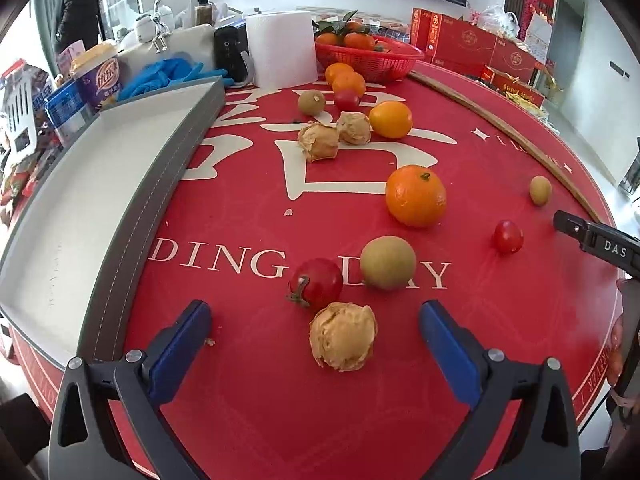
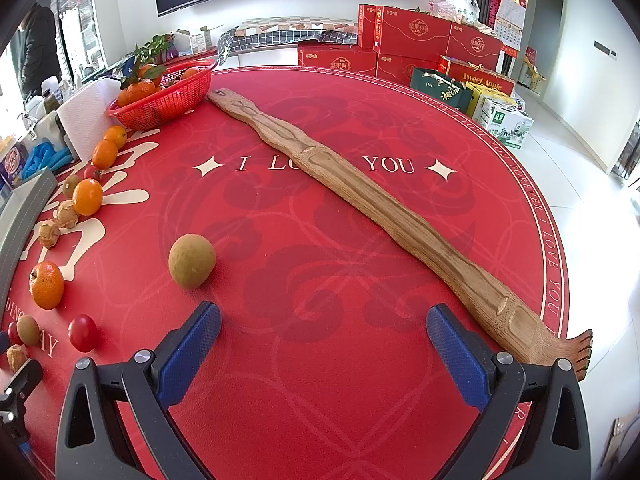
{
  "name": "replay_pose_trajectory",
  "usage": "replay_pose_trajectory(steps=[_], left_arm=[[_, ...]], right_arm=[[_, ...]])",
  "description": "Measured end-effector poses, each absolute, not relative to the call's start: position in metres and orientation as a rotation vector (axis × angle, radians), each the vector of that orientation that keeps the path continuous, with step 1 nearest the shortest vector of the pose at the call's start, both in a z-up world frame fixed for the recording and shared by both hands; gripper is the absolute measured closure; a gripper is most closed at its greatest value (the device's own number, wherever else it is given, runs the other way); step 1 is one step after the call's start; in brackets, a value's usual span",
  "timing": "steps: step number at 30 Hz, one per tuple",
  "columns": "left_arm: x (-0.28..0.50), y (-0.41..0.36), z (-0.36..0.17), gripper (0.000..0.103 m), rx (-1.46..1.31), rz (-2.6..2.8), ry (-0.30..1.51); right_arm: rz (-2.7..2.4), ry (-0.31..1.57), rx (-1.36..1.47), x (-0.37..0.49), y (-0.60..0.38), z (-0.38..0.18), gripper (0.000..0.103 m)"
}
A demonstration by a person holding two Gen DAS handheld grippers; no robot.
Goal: Organize fruits
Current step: 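Grasp the dried husked fruit with the left gripper while the right gripper grasps a red tomato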
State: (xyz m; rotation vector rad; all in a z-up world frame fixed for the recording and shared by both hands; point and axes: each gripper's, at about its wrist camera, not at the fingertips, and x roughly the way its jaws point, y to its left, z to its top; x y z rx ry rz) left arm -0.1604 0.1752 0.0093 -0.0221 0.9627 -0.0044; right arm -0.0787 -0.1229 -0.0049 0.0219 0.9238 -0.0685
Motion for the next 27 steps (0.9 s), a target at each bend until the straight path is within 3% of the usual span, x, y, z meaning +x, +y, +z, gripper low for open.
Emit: replay_pose_trajectory(steps=[9, 18, 19, 20, 21, 23, 24, 25, 27], left_arm=[[-0.171, 0.16, 0.008, 0.004, -0.019, 0.003, 0.984], [-0.179, 0.163, 0.01, 0.047, -0.018, 0.013, 0.938], [-0.179, 0.164, 0.011, 0.059, -0.021, 0.017, 0.931], [-0.18, 0.167, 0.011, 0.074, -0.027, 0.021, 0.926], [-0.181, 0.169, 0.011, 0.081, -0.032, 0.03, 0.921], [-0.182, 0.175, 0.011, 0.081, -0.055, 0.013, 0.919], [-0.183, 0.178, 0.011, 0.081, -0.064, 0.007, 0.917], [-0.184, 0.179, 0.011, 0.081, -0.065, 0.004, 0.916], [-0.188, 0.179, 0.011, 0.081, -0.06, -0.003, 0.913]], right_arm=[[0.004, 0.928, -0.006, -0.088, -0.108, -0.005, 0.0], [0.281, 0.889, -0.058, -0.1, -0.032, 0.002, 0.0], [0.296, 0.894, -0.069, -0.099, -0.025, 0.0, 0.001], [0.312, 0.906, -0.081, -0.098, -0.018, -0.004, 0.014], [0.298, 0.9, -0.113, -0.099, -0.011, -0.006, 0.018], [0.307, 0.866, -0.173, -0.104, -0.001, -0.003, 0.06], [0.322, 0.863, -0.172, -0.105, 0.001, -0.002, 0.073], [0.318, 0.867, -0.173, -0.105, 0.003, -0.001, 0.082], [0.326, 0.873, -0.151, -0.105, 0.0, -0.001, 0.082]])
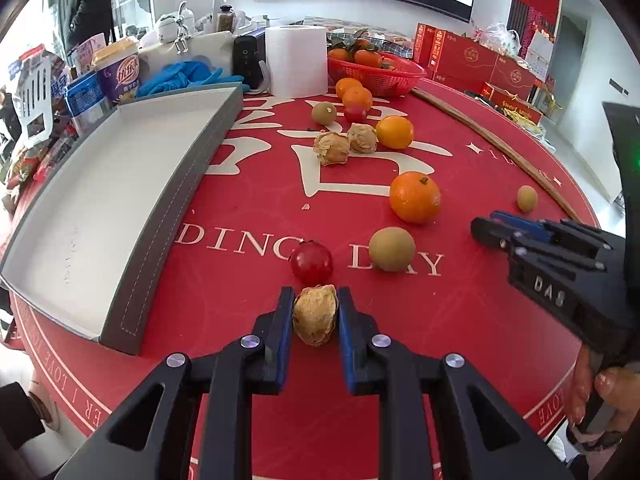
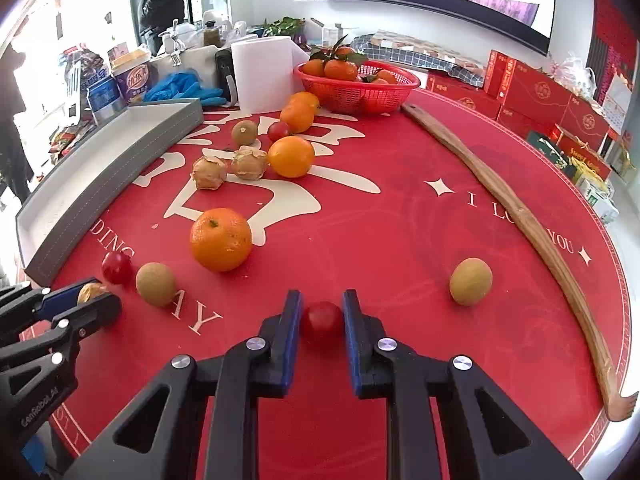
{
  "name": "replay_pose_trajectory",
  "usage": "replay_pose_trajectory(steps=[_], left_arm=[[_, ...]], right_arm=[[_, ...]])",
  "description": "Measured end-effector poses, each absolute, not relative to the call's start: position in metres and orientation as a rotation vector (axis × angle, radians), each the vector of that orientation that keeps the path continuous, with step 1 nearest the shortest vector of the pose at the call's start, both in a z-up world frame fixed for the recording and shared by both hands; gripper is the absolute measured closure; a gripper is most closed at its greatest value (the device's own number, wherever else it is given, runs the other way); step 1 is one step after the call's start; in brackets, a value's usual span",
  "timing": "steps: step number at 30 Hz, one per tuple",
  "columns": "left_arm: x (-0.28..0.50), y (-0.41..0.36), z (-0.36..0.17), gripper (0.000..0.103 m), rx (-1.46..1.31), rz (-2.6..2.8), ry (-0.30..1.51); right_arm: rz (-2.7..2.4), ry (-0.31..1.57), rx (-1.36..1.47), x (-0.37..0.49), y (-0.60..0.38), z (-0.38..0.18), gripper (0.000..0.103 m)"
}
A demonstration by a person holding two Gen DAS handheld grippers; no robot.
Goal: Organize fruits
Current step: 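Grasp the dried husked fruit with the left gripper while the right gripper grasps a red tomato, then carry both fruits into the white tray and open both grippers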
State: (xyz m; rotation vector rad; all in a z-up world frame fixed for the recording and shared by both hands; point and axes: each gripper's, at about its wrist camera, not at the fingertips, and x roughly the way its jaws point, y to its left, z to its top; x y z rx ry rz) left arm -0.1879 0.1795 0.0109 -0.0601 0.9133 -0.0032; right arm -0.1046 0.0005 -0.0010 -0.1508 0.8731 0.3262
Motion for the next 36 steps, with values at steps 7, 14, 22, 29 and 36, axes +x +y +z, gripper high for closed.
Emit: replay_pose_trajectory(steps=[7, 14, 22, 29, 36], left_arm=[[-0.198, 0.188, 0.013, 0.081, -0.074, -0.044, 0.906], [-0.204, 0.203, 0.032, 0.081, -0.104, -0.057, 0.841], [-0.206, 0.233, 0.055, 0.081, -0.141, -0.032, 0.771], [-0.199, 0.285, 0.068, 0.081, -0.168, 0.081, 0.718], [-0.184, 0.334, 0.059, 0.081, -0.191, 0.197, 0.733]], right_arm=[[0.376, 0.913, -0.054, -0.099, -0.006, 0.004, 0.082], [0.407, 0.91, -0.064, -0.097, 0.012, 0.014, 0.082], [0.437, 0.883, -0.102, -0.096, 0.04, 0.038, 0.082], [0.532, 0.889, -0.124, -0.088, 0.086, 0.053, 0.082], [0.632, 0.906, -0.185, -0.082, 0.145, 0.056, 0.082]])
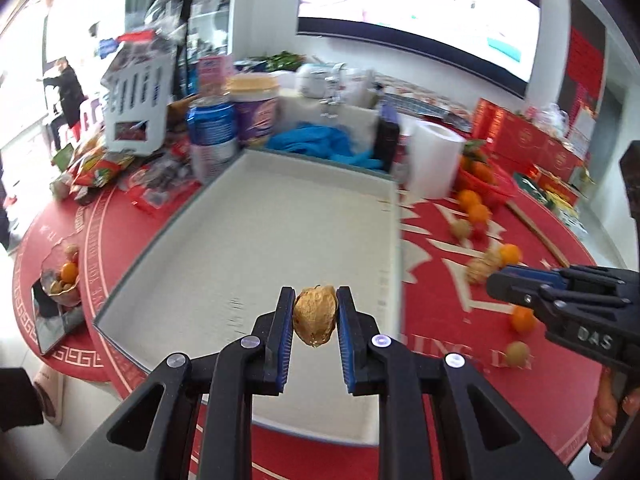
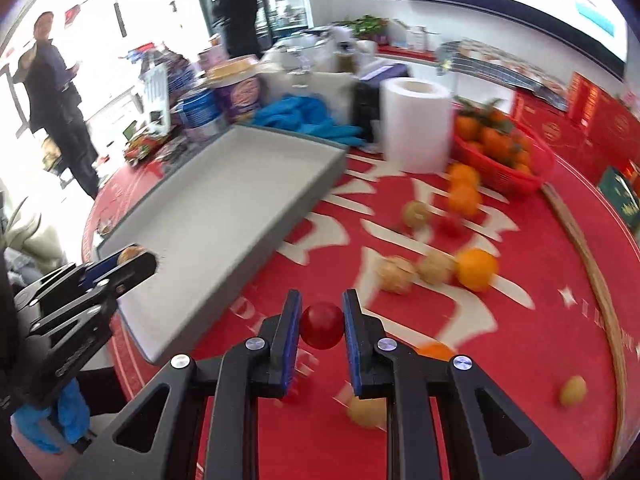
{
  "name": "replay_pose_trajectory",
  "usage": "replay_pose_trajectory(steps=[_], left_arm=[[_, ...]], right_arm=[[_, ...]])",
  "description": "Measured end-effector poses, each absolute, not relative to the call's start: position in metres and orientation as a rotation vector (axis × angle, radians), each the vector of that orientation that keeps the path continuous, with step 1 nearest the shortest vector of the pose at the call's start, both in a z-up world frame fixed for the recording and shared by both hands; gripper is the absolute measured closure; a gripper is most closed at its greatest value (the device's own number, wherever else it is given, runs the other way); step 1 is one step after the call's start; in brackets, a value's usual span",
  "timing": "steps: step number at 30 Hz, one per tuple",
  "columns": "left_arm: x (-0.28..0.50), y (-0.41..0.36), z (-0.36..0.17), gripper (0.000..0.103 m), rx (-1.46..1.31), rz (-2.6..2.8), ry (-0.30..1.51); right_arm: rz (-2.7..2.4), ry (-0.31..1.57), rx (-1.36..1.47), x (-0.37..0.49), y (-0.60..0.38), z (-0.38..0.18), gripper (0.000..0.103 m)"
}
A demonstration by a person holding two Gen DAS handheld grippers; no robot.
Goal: Organize fruits
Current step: 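Carry both fruits into the white tray and open both grippers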
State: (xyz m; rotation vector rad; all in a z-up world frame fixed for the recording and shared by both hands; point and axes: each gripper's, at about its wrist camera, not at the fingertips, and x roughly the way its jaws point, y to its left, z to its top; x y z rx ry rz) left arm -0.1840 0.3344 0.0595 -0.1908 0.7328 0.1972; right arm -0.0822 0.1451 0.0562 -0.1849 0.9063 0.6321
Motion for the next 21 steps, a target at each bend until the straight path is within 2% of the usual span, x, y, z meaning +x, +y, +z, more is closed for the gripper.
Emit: replay_pose_trajectory(steps=[11, 21], left_arm=[[-0.158, 0.376, 0.03, 0.081, -0.232, 0.269, 0.787], [-0.138, 0.38, 0.013, 0.079, -0.246, 0.277, 0.837]], right_arm=[[0.737, 0.969, -0.244, -0.063, 0.226, 0.042, 0.082], [0.731, 1.016, -0.276, -0.043, 0.251, 0.023, 0.082]])
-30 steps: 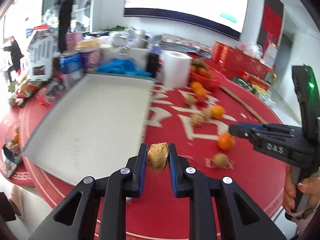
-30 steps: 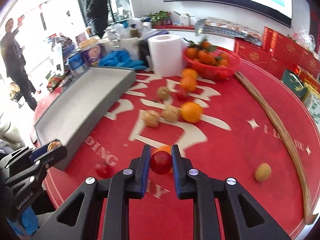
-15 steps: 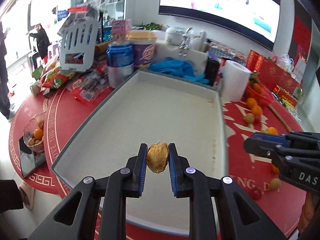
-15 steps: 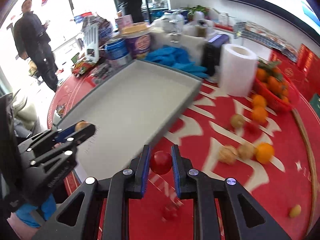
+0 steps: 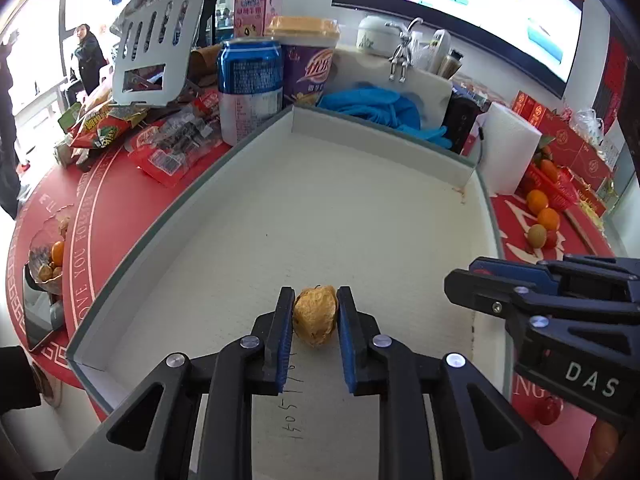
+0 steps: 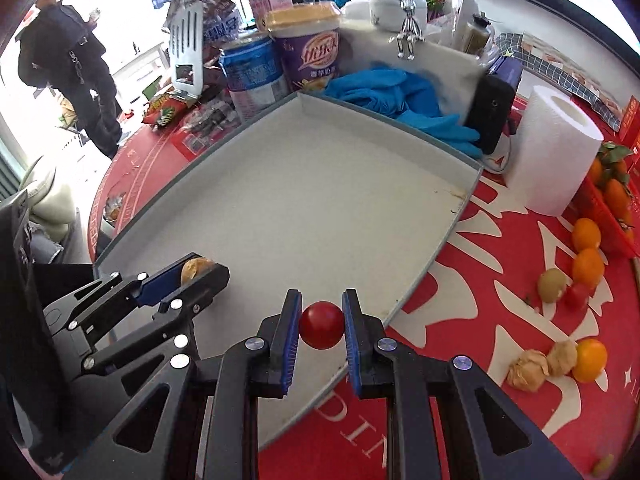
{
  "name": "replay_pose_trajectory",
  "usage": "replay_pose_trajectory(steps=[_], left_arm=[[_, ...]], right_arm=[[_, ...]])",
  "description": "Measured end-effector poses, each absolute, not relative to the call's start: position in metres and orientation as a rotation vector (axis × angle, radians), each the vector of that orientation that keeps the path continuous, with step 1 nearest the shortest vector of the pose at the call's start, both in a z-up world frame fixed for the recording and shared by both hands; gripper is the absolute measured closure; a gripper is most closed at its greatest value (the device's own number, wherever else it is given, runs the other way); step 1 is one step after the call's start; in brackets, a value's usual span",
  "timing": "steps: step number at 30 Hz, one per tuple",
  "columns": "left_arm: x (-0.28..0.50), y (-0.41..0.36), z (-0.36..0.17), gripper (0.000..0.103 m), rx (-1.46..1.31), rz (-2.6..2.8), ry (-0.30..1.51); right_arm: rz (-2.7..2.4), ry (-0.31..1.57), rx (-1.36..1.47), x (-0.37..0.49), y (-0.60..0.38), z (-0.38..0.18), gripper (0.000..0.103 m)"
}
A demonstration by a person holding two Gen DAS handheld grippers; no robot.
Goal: Organize fruits
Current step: 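Carry both fruits into the white tray and open both grippers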
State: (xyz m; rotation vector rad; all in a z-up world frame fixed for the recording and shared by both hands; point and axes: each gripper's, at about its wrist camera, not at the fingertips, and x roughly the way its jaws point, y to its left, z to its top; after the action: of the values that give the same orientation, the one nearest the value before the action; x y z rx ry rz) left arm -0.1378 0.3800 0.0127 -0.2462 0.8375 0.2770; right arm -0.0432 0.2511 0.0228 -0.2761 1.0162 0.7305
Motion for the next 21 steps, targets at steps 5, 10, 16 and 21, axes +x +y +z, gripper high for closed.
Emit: replay_pose_trajectory(steps=[5, 10, 16, 21], left_arm=[[-0.146, 0.377, 0.02, 0.02, -0.237, 0.301, 0.781], [-0.155, 0.379, 0.034, 0.016, -0.228, 0.322, 0.723], [-0.162, 0.376, 0.044, 0.015, -0.255, 0.273, 0.727], [-0.164, 0.353, 0.048, 0.011, -0.177, 0.232, 0.756]], right_arm=[[0.747, 1.022, -0.287, -0.039, 0.257, 0.019, 0.065], [0.737, 0.923, -0.267, -0.042, 0.251, 0.047, 0.015], [0.702, 0.878, -0.181, -0.041, 0.226, 0.074, 0.0], [0.636, 0.871, -0.132, -0.041, 0.193, 0.083, 0.0]])
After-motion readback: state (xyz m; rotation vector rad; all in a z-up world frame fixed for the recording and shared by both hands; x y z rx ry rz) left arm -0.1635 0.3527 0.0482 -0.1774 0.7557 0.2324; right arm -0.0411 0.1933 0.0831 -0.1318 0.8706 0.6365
